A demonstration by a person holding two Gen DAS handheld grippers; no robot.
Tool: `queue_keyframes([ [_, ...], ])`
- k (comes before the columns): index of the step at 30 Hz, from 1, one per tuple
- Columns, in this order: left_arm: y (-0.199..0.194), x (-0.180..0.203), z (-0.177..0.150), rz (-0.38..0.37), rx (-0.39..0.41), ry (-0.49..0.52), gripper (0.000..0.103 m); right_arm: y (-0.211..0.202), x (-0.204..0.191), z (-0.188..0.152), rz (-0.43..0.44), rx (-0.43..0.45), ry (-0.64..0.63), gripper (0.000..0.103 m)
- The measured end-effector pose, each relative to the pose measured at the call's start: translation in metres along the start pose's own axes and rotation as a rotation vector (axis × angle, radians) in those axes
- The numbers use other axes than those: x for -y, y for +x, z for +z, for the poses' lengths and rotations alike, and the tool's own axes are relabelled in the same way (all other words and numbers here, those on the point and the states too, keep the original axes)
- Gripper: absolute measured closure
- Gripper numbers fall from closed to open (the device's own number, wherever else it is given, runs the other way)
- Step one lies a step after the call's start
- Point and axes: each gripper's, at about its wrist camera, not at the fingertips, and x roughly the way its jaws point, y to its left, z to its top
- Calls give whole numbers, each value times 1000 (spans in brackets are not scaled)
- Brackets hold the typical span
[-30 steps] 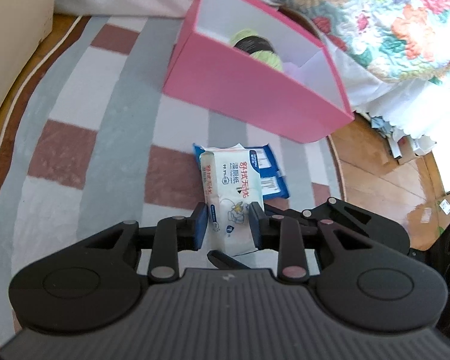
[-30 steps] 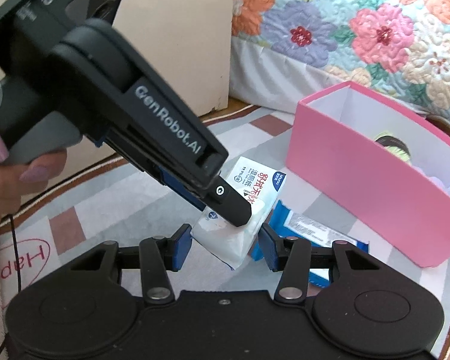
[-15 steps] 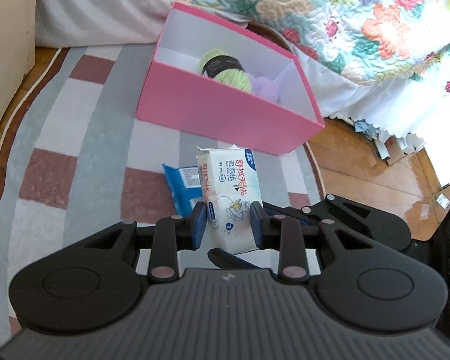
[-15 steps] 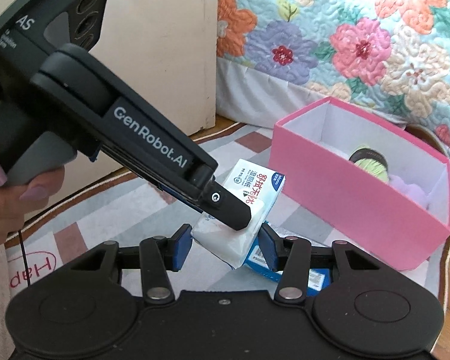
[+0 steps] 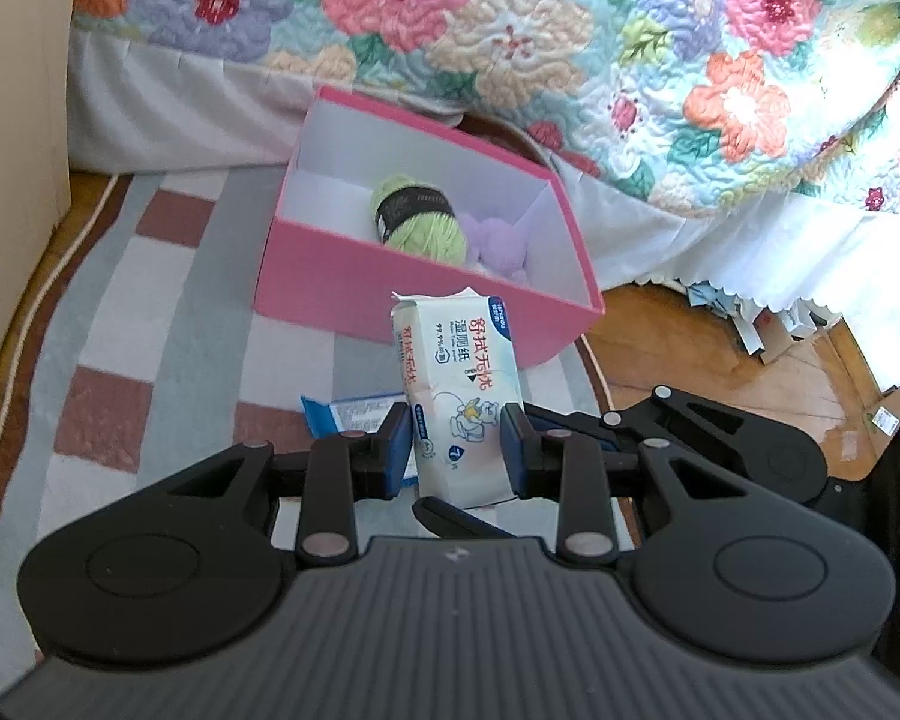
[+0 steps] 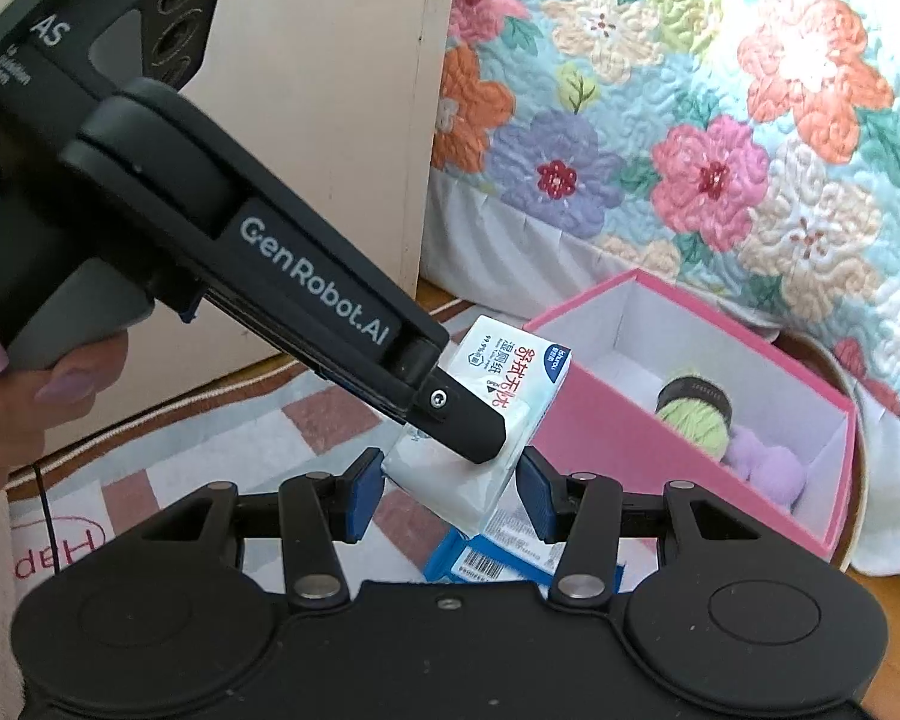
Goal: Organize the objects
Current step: 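Lift the wipes pack with the left tool and carry it over the pink box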
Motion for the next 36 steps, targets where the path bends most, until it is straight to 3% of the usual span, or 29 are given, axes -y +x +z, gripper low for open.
queue_keyframes([
  [10, -10, 17, 50, -7, -20, -26, 74, -6, 28, 37, 53, -30, 20, 49],
  [22, 5, 24, 91, 19, -28, -45, 74, 14, 69, 56, 110, -42, 81, 49],
  [36, 103, 14, 158, 149, -118, -44, 74, 103, 168, 50, 208, -62, 405, 50],
])
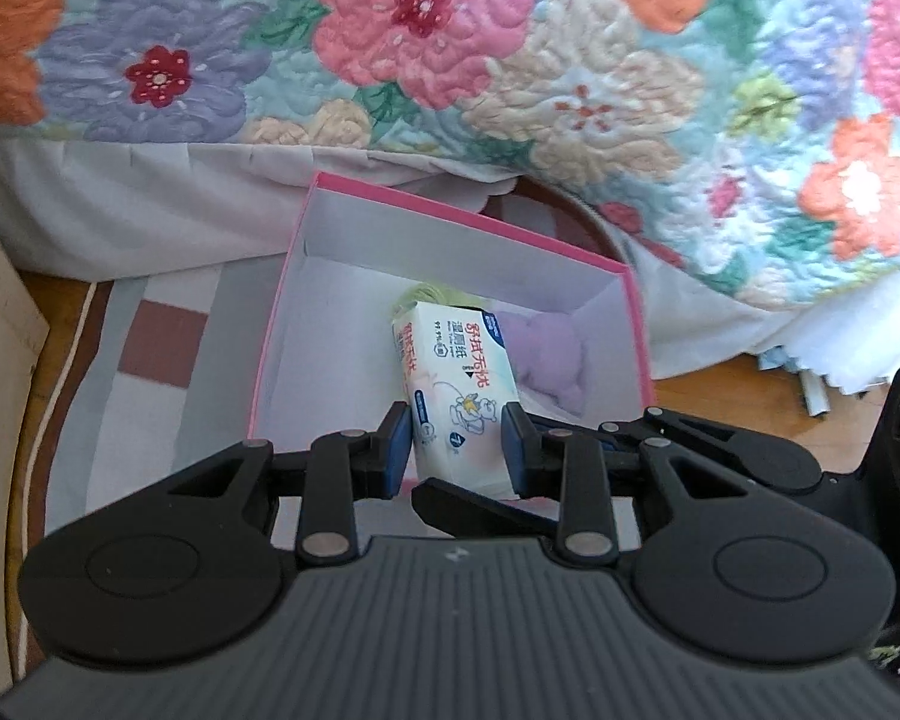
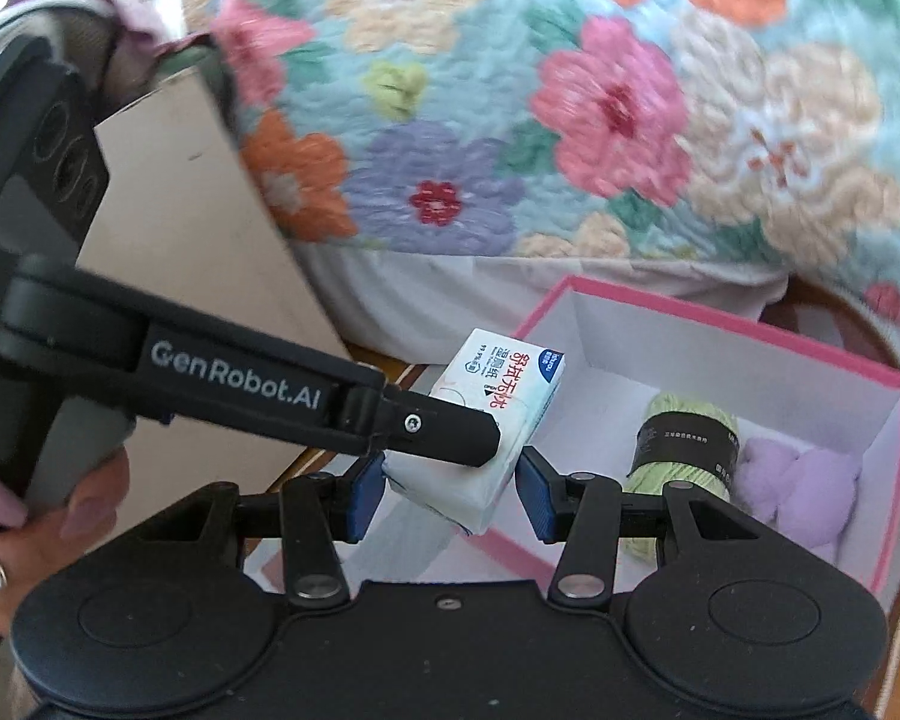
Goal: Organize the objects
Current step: 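Lift the wipes pack with the left tool and carry it over the pink box, then lower the wipes pack into the pink box and open the left tool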
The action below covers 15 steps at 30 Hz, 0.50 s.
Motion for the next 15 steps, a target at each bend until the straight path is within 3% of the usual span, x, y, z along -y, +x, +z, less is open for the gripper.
queue_keyframes([
  [9, 70, -11, 26, 118, -131, -40, 73, 62, 54, -1, 48, -97, 123, 50],
  [15, 100, -18, 26, 133, -172, -21, 73, 86, 71, -8, 45, -139, 154, 50],
])
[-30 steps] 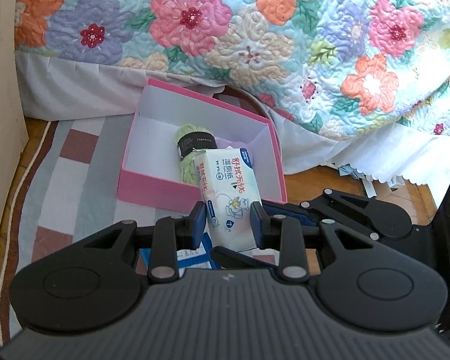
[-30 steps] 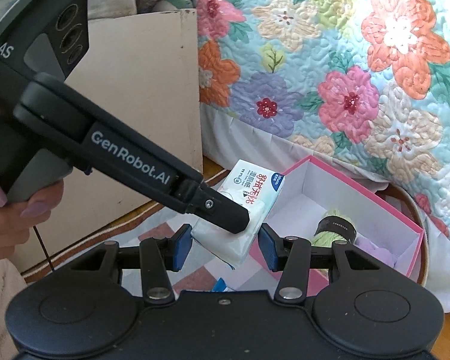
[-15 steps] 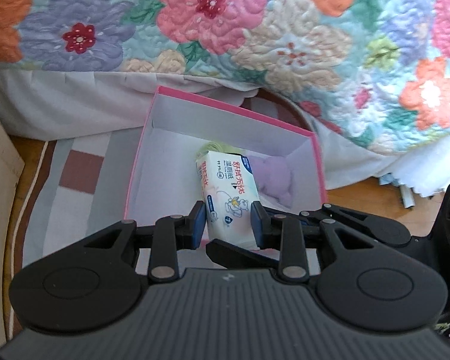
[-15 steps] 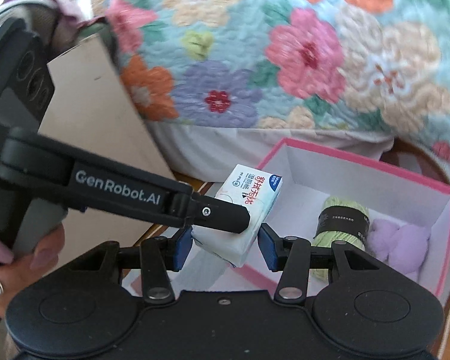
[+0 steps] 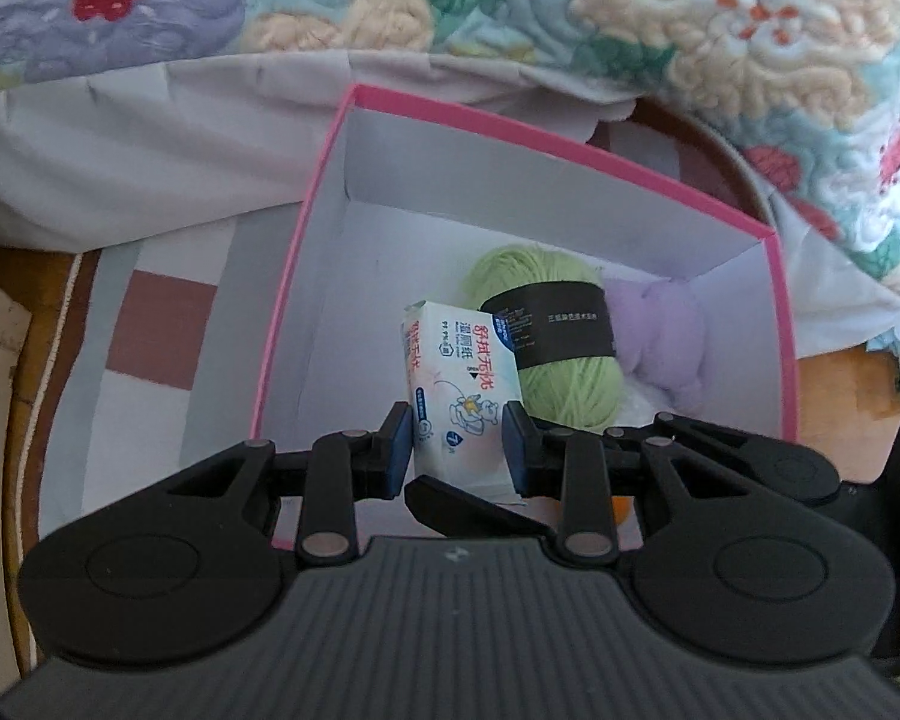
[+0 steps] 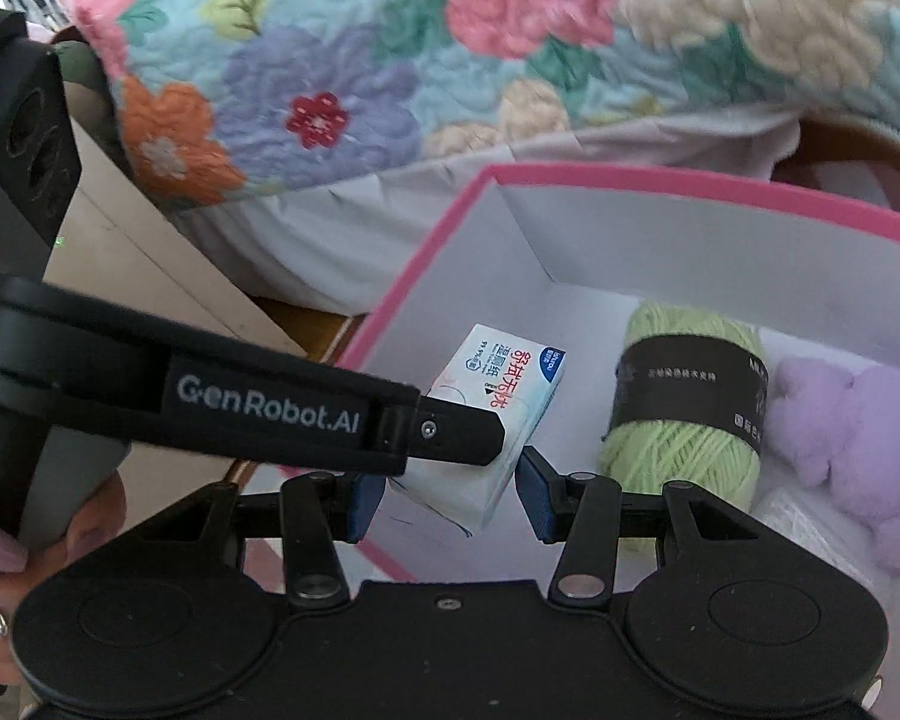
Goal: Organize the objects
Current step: 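Lower the wipes pack into the pink box and open the left tool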
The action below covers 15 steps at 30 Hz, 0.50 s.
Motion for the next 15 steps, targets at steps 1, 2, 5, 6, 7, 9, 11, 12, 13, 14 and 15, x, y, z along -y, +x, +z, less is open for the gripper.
queue_keyframes([
  [1, 3, 0, -1, -7, 1, -1, 73, 2, 1, 0, -12, -5, -7, 50],
  [2, 5, 0, -1, -12, 3, -2, 74, 2, 1, 1, -27, -9, -16, 50],
  [5, 10, 4, -2, 4, 8, 14, 76, 4, 5, 3, -41, -28, -31, 50],
  [6, 13, 6, -3, 11, 7, 20, 76, 7, 6, 4, -44, -41, -30, 50],
  [7, 15, 6, -3, 15, 7, 21, 76, 9, 7, 4, -47, -49, -28, 50],
  [9, 18, 7, -3, 24, 1, 28, 76, 12, 7, 5, -49, -64, -36, 50],
  [11, 21, 8, -2, 28, -6, 47, 77, 14, 7, 6, -51, -76, -42, 50],
  [12, 22, 9, -1, 27, -16, 52, 79, 15, 7, 7, -53, -88, -43, 50],
  [13, 24, 8, 1, 22, -26, 52, 79, 18, 7, 9, -58, -111, -53, 50],
  [14, 24, 8, 2, 17, -28, 52, 79, 19, 7, 10, -64, -123, -65, 50],
  [15, 24, 6, 2, 8, -27, 54, 79, 21, 7, 12, -71, -130, -73, 50],
])
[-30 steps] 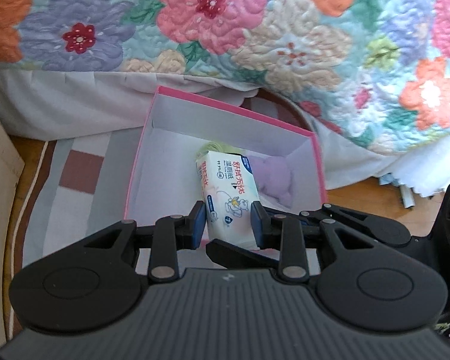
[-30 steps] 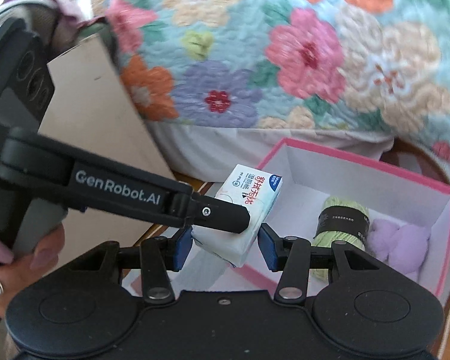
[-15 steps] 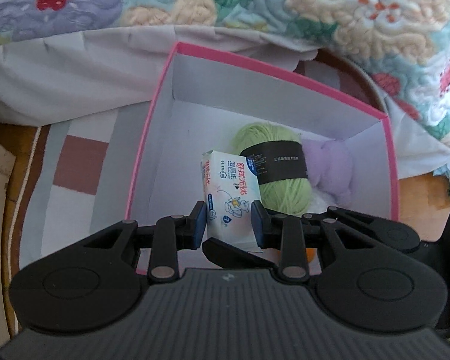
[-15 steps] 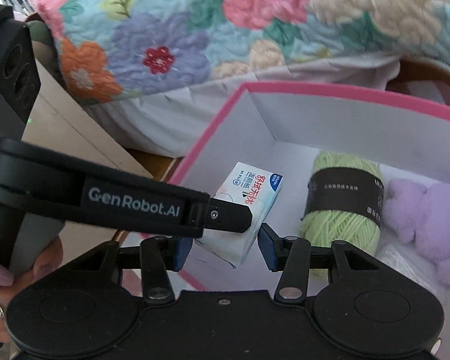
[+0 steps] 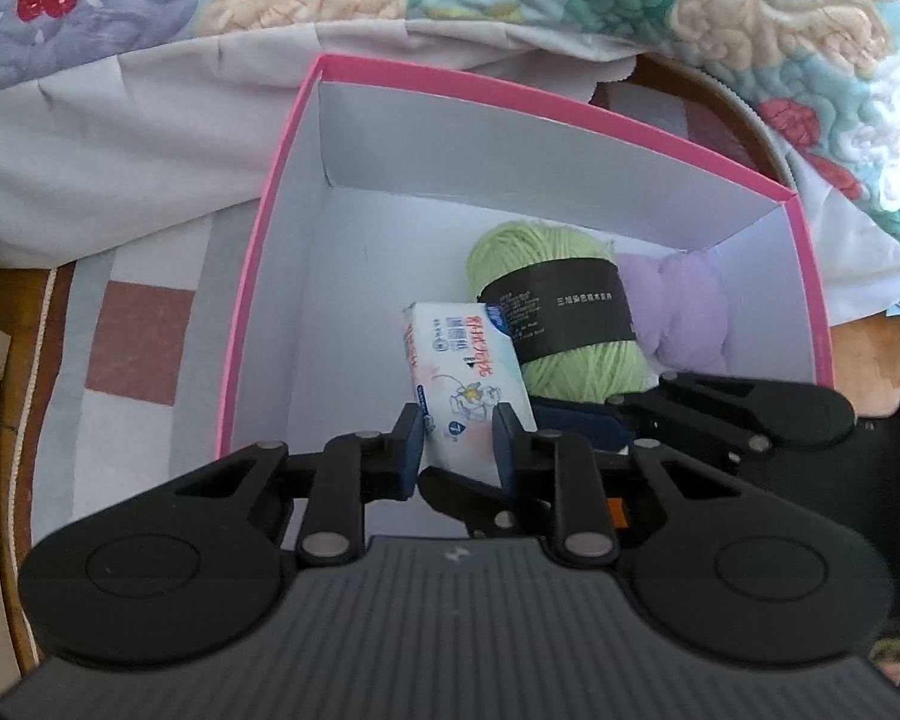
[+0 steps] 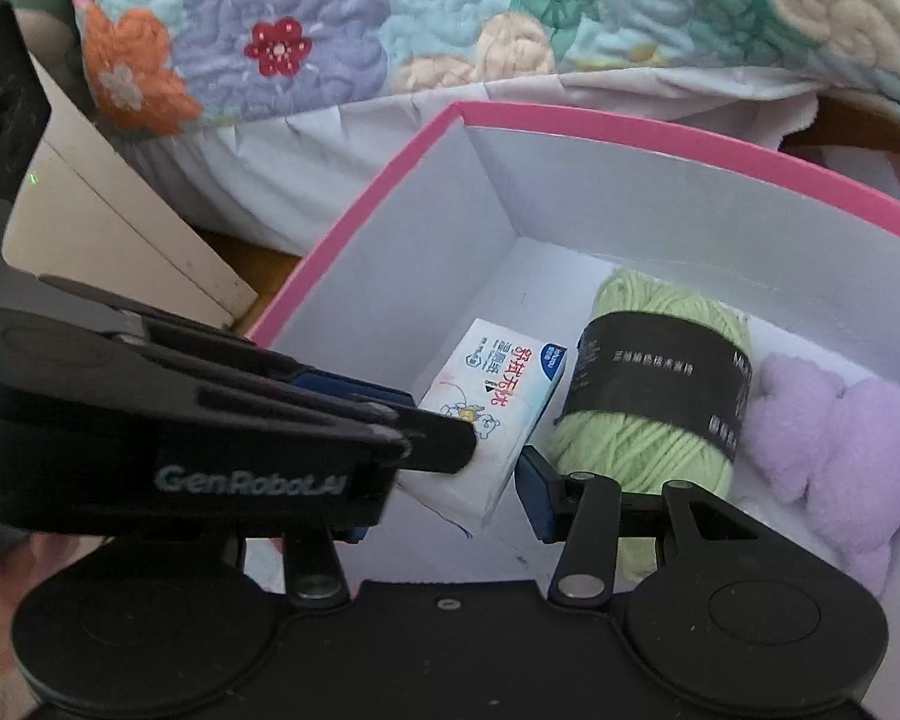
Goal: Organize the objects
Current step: 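Lower the wipes pack into the pink box and open the left tool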
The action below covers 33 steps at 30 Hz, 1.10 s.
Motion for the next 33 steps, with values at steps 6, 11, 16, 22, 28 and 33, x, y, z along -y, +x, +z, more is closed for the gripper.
queue_keyframes([
  [6, -4, -10, -1, -32, 29, -53, 80, 9, 3, 6, -18, -36, 45, 52],
  [11, -10, -20, -2, -48, 50, -90, 80, 11, -3, 9, -69, -40, 32, 52],
  [16, -22, -26, -7, -60, 80, -98, 80, 18, -11, 11, -110, -58, 15, 52],
  [22, -41, -26, -15, -60, 110, -79, 79, -5, -25, -1, -139, -15, -20, 51],
  [28, -62, -22, -28, -58, 115, -48, 79, -51, -46, -23, -178, 67, -102, 49],
  [33, -81, -21, -40, -83, 127, -19, 79, -93, -64, -39, -149, 150, -102, 49],
])
